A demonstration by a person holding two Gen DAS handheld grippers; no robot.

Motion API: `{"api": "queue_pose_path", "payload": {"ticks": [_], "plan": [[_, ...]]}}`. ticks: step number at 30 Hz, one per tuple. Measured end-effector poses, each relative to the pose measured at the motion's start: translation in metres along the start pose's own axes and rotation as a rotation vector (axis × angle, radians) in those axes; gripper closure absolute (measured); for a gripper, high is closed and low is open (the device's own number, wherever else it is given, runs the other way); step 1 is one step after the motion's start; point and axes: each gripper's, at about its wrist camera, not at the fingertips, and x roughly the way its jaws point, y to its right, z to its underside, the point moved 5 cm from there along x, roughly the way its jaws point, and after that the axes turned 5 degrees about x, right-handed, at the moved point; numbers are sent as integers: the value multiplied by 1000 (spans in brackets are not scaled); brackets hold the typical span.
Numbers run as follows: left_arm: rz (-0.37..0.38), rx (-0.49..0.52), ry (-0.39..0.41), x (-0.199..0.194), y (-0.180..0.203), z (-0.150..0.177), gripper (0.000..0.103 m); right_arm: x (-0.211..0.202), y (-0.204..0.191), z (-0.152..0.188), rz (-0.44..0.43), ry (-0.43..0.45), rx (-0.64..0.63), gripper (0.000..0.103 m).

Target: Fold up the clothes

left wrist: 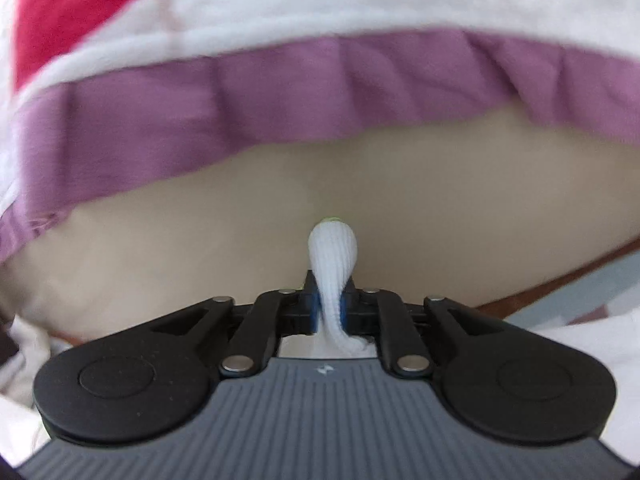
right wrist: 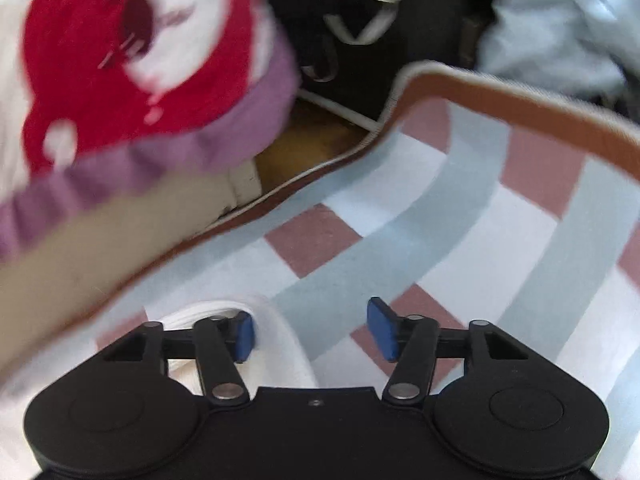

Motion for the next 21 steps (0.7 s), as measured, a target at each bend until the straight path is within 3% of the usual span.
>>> {"api": "queue_pose_path", "payload": {"ticks": [2, 4, 6, 8, 10, 13, 17, 18, 21], "plan": [[-23, 48, 0, -14, 4, -2, 73, 7, 8, 1, 11, -37, 37, 41], [-41, 93, -14, -30, 14, 0, 70, 16, 13, 6, 28, -82, 78, 41], [53, 52, -34, -48, 26, 2, 70, 13, 19, 4, -9, -91, 151, 41], [167, 10, -47, -66, 41, 3, 70, -2, 23, -2, -68, -36, 207, 41], [302, 22, -51, -84, 72, 5, 69, -5, 24, -6, -66, 2, 211, 40], [439, 124, -69, -108, 125, 15, 62, 9, 29, -1, -9, -39, 205, 41], [627, 234, -92, -134, 176, 23, 61, 15, 51, 8, -92, -80, 357, 41], [665, 255, -82, -127, 174, 18, 61, 9, 52, 7, -121, -72, 383, 41], [762, 319, -67, -138, 180, 34, 54, -11, 44, 0, -131, 74, 331, 41]]}}
